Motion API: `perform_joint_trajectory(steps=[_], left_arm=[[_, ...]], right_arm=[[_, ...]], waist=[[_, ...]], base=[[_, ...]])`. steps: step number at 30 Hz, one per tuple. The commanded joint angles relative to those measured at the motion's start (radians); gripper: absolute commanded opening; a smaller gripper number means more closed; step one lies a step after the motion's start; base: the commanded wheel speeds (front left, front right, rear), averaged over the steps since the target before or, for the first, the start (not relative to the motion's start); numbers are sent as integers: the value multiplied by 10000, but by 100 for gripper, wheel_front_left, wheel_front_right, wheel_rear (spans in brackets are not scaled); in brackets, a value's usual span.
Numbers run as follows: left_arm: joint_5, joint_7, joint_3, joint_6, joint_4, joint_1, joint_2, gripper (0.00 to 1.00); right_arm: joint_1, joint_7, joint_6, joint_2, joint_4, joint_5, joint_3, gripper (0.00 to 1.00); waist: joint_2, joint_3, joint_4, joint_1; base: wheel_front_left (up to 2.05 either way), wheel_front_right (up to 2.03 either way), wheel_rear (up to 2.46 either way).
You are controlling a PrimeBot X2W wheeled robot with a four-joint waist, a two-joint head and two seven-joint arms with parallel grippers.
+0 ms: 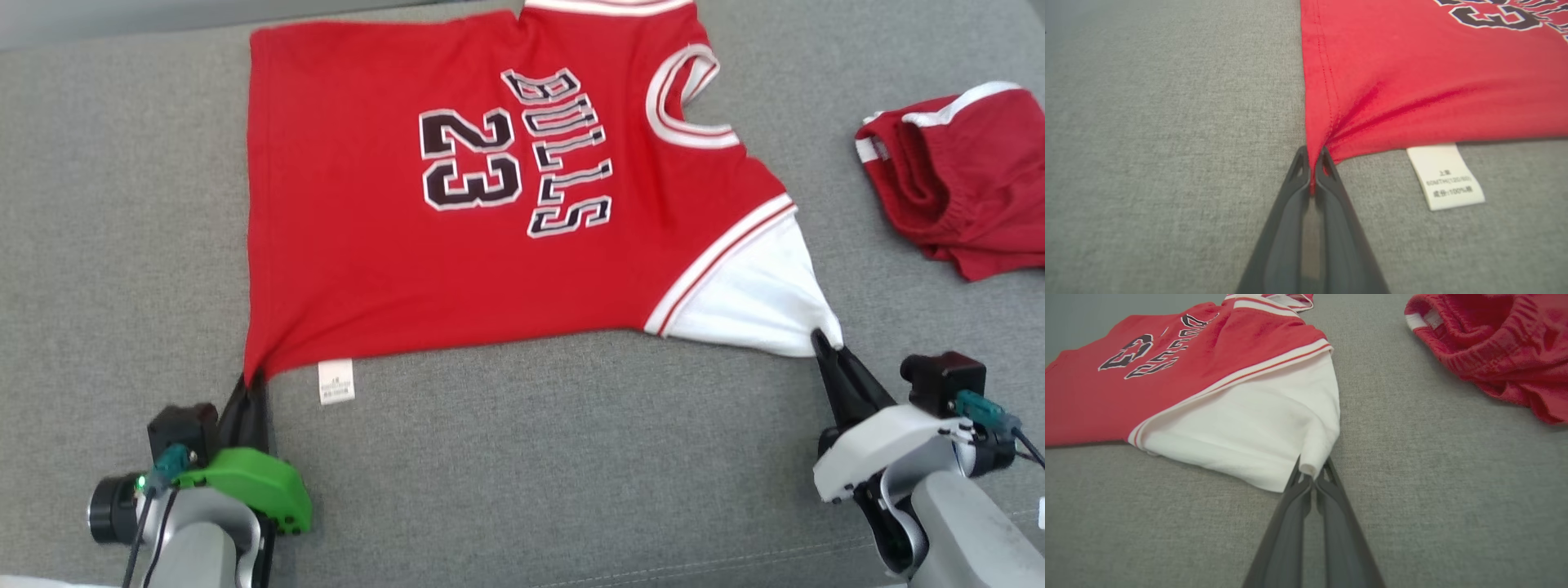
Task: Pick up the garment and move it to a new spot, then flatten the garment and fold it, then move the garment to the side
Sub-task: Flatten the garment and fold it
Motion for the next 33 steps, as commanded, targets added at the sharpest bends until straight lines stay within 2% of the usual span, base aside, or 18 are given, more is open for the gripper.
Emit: perform_joint_trajectory(steps=[1,7,13,20,33], left_arm=[[29,48,162,56,184,570,49,0],[264,48,455,-14,322,2194,-65,0],[364,39,662,-77,181,3224,-215,0],[494,33,721,-153,-73,3826,-342,0],[563,30,712,-213,-380,3704,-518,0]], right_arm=[[302,-4,-32,-188,125,155,-72,0],[1755,-4,-38,-262,421,366,-153,0],[2766,-12,-40,-213,439,318,-395,0],[3582,-13,-38,-311,19,484,-165,0],[4534,13,-35,-1447,-944,1555,1252,0]], waist=[[0,-1091,-168,1],[0,-2500,-191,1],[0,-3106,-67,1],[0,-3357,124,1],[0,-3159,88,1]], base=[[0,0,0],[0,0,0],[0,0,0],[0,0,0],[0,0,0]])
